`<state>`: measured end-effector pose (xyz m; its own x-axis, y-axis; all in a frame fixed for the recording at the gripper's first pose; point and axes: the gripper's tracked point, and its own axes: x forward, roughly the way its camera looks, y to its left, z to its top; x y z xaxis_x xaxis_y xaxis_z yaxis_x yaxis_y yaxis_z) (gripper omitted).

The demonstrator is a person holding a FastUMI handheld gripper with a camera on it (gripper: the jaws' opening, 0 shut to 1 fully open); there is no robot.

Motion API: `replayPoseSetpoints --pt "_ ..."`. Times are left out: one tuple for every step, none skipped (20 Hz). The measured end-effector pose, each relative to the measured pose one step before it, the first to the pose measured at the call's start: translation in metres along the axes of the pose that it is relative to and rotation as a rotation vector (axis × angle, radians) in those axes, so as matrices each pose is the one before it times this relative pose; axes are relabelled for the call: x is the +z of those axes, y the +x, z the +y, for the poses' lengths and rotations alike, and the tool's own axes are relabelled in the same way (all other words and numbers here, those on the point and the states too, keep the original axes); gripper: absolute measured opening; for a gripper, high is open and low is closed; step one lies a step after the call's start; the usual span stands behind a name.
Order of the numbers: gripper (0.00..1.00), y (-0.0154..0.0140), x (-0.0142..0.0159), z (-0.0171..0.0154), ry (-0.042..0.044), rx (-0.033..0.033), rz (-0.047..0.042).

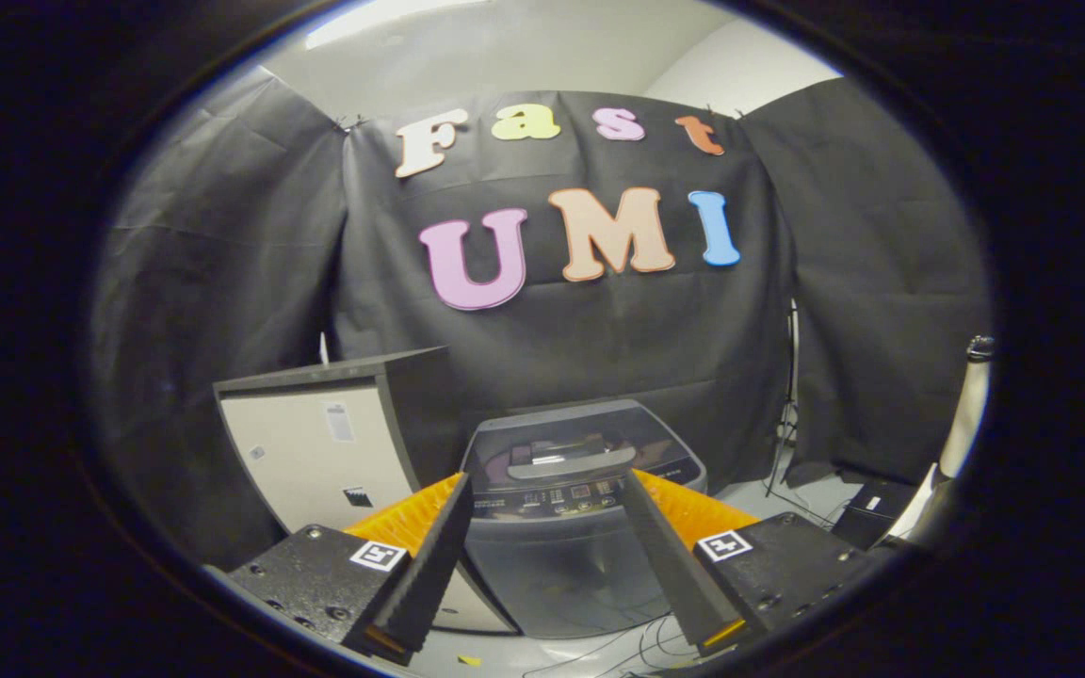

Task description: Put the clothes into the washing machine and then close the washing machine lid.

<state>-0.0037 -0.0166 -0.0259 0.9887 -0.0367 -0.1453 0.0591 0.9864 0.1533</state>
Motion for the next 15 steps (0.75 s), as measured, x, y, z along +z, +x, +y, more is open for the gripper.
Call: replayPoseSetpoints --pt "0.97 -0.00184 -0.00145 0.00042 -0.01204 0.01536 -0.00086" --pt "0.97 -0.00259 0.00090 0.00183 -0.01603 0.01640 -0.00655" --pt "0.97 -0.00291 0.00128 0.00018 -0.01738 0.01109 -0.00994" --pt "0.97 -0.00435 0.00371 -0.00282 -0.01852 -0.00022 -0.01979" --pt "0.97 -0.00419 0.00535 -0.00608 -0.00877 -0.00268 -0.02073" --pt "0.97 -0.00200 0.00386 -0.00426 -0.00229 0.00290 -0.01429" --pt "0.97 -0.00242 0.00114 -0.00568 0.01070 -0.00266 -0.00957" --pt "0.97 -0.00240 0.00303 -0.00866 0.02314 -0.01290 -0.00944" --pt "0.97 -0.00399 0.00558 -0.01114 0.03130 -0.02105 -0.02255" --pt "0.97 -0.00272 0.00738 -0.00971 0.02488 -0.01176 -0.02154" --pt "0.97 -0.00399 0.00523 -0.00756 0.01712 -0.00986 -0.02239" --pt "0.97 -0.00205 0.00440 -0.00856 0.00758 -0.01265 -0.01813" --pt "0.97 -0.00092 0.00151 -0.01058 0.00050 -0.01929 -0.01554" --pt "0.97 0.00082 0.00067 -0.00841 -0.00320 -0.01709 -0.00143" --pt "0.97 0.00126 -0.00390 -0.00407 -0.00480 -0.00796 0.00746"
